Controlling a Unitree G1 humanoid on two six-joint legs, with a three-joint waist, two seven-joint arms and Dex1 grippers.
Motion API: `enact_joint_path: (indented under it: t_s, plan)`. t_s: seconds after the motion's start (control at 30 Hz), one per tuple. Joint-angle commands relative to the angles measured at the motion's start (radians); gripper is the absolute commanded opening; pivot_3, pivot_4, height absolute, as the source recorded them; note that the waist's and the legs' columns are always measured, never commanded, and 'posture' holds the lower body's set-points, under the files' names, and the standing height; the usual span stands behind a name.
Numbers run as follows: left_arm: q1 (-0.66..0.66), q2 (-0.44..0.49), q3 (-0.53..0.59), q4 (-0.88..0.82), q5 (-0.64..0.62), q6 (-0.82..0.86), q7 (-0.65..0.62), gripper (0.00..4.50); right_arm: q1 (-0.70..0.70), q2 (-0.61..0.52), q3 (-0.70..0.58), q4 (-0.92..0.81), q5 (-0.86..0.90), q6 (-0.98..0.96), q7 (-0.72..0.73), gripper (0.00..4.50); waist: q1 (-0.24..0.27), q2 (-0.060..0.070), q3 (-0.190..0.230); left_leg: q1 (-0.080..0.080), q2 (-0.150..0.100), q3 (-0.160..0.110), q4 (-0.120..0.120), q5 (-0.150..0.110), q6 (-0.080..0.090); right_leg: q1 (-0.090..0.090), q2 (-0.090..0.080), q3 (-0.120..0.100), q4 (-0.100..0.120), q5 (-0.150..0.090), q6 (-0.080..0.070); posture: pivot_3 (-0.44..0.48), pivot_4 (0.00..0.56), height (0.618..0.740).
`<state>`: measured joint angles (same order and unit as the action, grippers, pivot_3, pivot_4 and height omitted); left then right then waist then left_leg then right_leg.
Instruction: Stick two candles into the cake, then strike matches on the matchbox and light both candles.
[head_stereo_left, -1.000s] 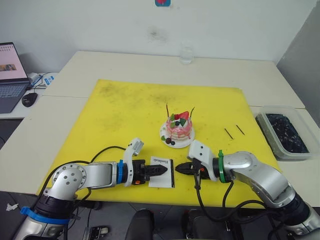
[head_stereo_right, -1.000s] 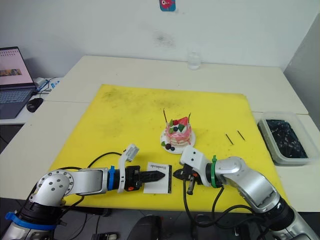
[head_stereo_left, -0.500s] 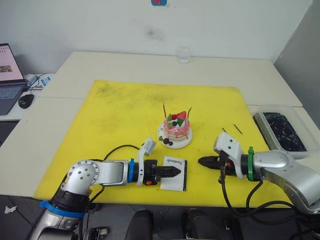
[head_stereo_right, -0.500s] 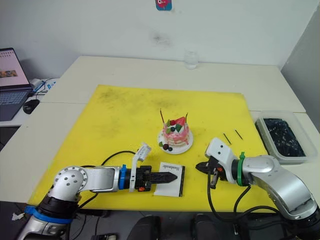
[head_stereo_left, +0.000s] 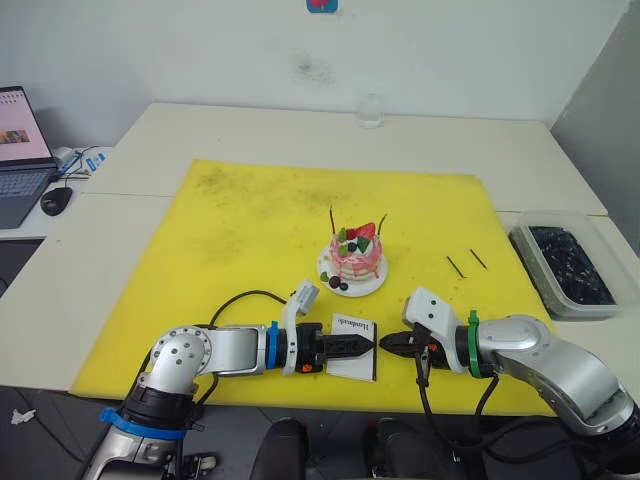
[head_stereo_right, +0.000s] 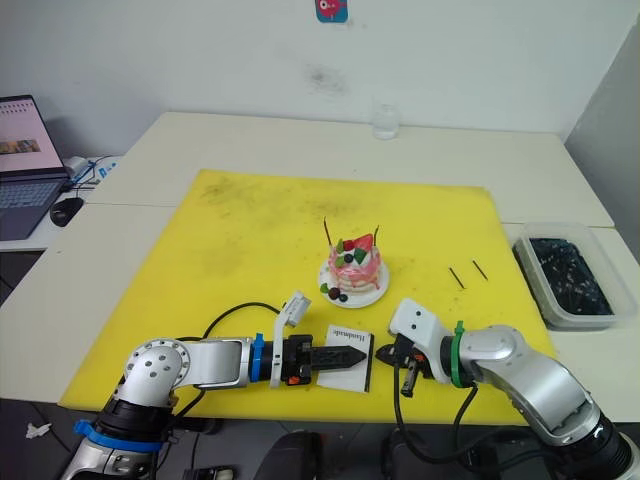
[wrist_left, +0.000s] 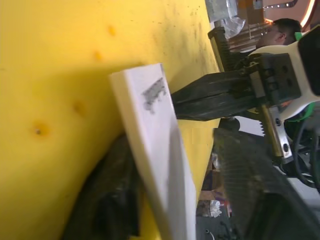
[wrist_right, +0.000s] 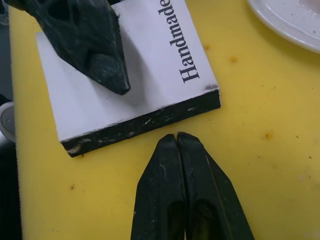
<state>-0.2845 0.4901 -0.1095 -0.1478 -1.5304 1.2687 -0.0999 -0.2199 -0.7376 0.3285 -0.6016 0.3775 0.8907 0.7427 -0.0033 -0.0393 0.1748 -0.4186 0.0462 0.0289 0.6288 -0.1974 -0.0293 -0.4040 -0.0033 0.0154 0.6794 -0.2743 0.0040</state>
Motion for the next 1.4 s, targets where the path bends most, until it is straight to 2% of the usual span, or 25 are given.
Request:
enact_joint_path:
  t_s: [0.03,0.67,0.77,0.97,1.17,1.4]
  plan:
    - [0.014,-0.003,0.012,0.031,0.012,0.025,0.025,2.60,-0.017,-0.006,0.028,0.000,-0.021,-0.023,0.014,0.00,0.000,0.000,0.000,0.000,0.000,0.000,0.000,0.000,0.000,0.000,0.000,0.000,0.000,0.000,0.000,0.000,0.150,0.740]
    - [0.018,-0.054,0.035,0.040,0.067,0.058,0.043,2.60,-0.050,0.032,0.038,0.009,-0.020,-0.026,0.024,0.00,0.000,0.000,0.000,0.001,0.000,0.000,0.000,0.000,0.000,0.001,0.000,0.001,0.000,0.000,0.000,0.000,0.150,0.740]
    - [0.019,-0.059,0.035,0.038,0.096,0.061,0.047,1.94,-0.049,0.033,0.037,0.008,-0.021,-0.023,0.024,0.00,0.000,0.000,0.000,0.001,0.000,0.000,0.000,0.000,0.000,0.001,-0.001,0.001,0.000,0.000,0.000,0.000,0.150,0.740]
    - [0.021,-0.063,0.029,0.026,0.146,0.075,0.025,0.02,-0.044,0.035,0.031,0.004,-0.020,-0.013,0.018,0.00,0.000,0.000,0.000,0.001,0.000,0.000,0.000,0.000,0.000,0.000,0.000,0.000,0.000,0.000,0.000,0.000,0.150,0.740]
    - [0.025,-0.059,0.027,0.004,0.187,0.073,-0.010,0.01,-0.023,0.045,-0.035,-0.019,-0.008,-0.002,-0.020,0.00,0.000,0.000,0.000,0.001,0.000,0.000,0.000,0.000,0.000,0.001,0.000,0.001,0.000,0.000,0.000,0.000,0.150,0.740]
    - [0.022,-0.040,0.063,-0.046,0.123,0.085,-0.116,0.01,0.061,-0.026,-0.202,-0.092,0.023,-0.062,0.004,0.00,0.000,0.000,0.000,0.000,0.000,0.000,-0.001,0.000,0.000,0.000,-0.001,0.000,-0.001,0.000,-0.001,0.000,0.150,0.740]
